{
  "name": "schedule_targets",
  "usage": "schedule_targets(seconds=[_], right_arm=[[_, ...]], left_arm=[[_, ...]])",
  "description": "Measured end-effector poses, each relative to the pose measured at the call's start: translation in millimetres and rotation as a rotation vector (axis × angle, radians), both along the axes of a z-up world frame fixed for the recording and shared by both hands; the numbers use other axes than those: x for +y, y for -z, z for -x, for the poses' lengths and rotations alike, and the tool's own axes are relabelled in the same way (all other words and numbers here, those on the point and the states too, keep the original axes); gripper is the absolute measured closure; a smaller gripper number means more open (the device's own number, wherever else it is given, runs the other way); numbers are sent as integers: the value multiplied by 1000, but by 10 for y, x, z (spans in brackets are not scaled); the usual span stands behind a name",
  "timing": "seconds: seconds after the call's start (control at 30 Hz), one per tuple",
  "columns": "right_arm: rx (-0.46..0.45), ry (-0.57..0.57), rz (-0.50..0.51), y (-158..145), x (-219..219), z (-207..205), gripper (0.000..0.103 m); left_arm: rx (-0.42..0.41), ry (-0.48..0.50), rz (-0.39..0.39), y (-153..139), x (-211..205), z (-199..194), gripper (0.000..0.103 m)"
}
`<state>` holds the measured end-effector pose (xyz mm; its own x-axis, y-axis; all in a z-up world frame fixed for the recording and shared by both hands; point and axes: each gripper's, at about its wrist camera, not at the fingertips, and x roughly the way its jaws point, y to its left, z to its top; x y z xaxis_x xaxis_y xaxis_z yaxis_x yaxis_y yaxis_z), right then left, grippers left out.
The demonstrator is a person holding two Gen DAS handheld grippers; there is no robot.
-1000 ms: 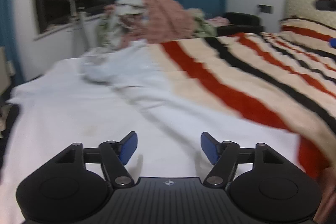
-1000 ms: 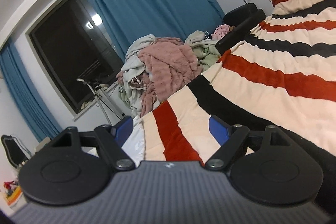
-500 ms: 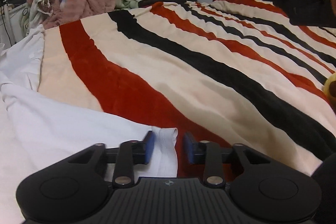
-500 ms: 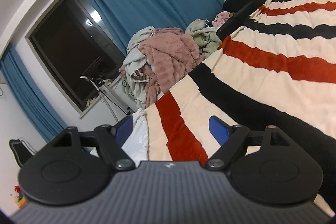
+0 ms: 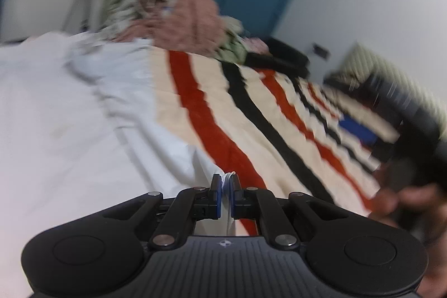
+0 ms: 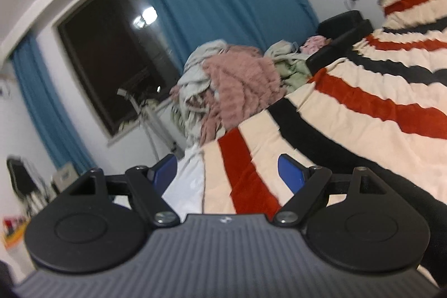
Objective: Fold clothes
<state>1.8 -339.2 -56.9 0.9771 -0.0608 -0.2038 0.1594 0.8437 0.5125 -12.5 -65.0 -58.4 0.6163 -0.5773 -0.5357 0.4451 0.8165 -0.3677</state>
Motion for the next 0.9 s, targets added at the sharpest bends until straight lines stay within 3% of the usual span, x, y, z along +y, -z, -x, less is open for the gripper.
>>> schedule_targets(seconds=[0.2,0.37,0.57,0.67,0.73,0.9], right_arm=[[63,-109,54,21,322,-99,21],[95,-140,82,43,440,-138,21],[116,-158,127,49,549,-145,21],[115,-166,161,37,604,-123,21],[108,-179,185,21,651,-111,21],[90,-188,242,-13,761,-88,22]], left_arm=[[123,-168,44,73,791,340,97],[229,-287,-29,361,1197,341,97],[179,-269,-133,401,1133,361,95],[142,-202,-153,345,1022,374,75],[106,-176,-159,279,979,404,50],[-2,-181,-203,46,889,384,25]])
